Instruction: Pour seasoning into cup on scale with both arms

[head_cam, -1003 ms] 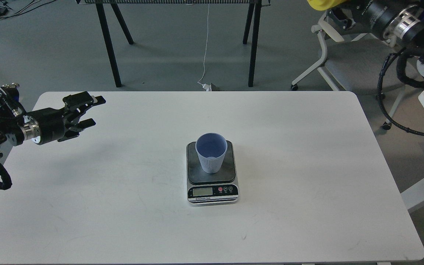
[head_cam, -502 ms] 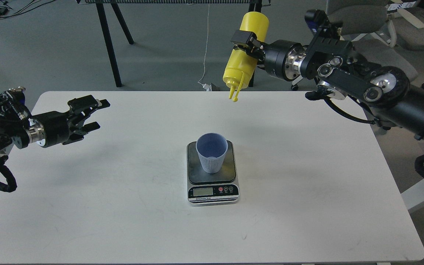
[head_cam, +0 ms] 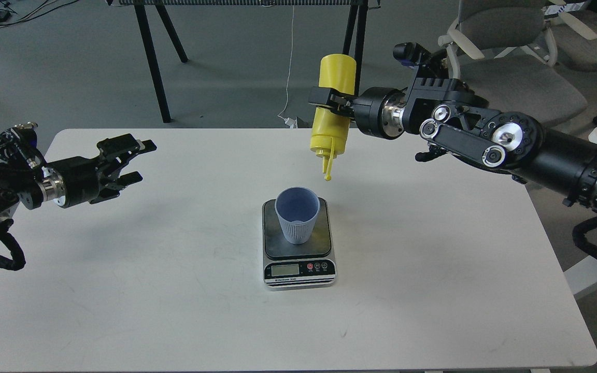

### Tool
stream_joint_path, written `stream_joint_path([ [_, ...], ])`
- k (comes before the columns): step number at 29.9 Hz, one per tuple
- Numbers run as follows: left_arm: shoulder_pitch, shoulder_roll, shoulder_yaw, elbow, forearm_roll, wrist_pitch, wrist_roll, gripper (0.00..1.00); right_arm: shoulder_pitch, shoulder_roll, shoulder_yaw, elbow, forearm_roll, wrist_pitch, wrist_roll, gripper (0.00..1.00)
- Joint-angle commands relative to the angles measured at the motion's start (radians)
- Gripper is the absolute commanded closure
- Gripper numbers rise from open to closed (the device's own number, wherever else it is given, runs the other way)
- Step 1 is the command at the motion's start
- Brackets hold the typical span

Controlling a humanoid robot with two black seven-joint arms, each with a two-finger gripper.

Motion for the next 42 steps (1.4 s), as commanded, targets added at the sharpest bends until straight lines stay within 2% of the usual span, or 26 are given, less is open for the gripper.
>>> stream_joint_path([
  [1, 0.000, 0.000, 0.000, 0.000, 0.000, 0.000, 0.000, 0.01, -0.006, 0.049, 0.000, -0.034, 0.000, 0.000, 0.000, 0.99],
  [10, 0.000, 0.001, 0.000, 0.005, 0.000, 0.000, 0.000, 0.01, -0.012, 0.132, -0.038, -0.100, 0.000, -0.002, 0.002, 0.99],
  [23, 0.002, -0.005, 0.002, 0.006, 0.002, 0.000, 0.000, 0.01, -0.021, 0.143, -0.041, -0.101, 0.005, -0.002, 0.000, 0.99],
  [28, 0.002, -0.005, 0.002, 0.006, 0.003, 0.000, 0.000, 0.01, -0.007, 0.126, 0.072, -0.097, 0.018, -0.002, 0.000, 0.99],
  [35, 0.000, -0.003, 0.006, 0.006, 0.009, 0.000, 0.000, 0.01, 0.022, -0.012, 0.336, -0.083, 0.144, 0.040, -0.032, 0.99],
  [38, -0.001, -0.002, 0.006, 0.006, 0.009, 0.000, 0.000, 0.01, 0.024, -0.122, 0.480, -0.040, 0.289, 0.052, -0.037, 0.99],
  [42, -0.001, 0.001, 0.006, 0.006, 0.009, 0.000, 0.000, 0.01, 0.001, -0.300, 0.652, 0.024, 0.585, 0.067, -0.070, 0.99],
])
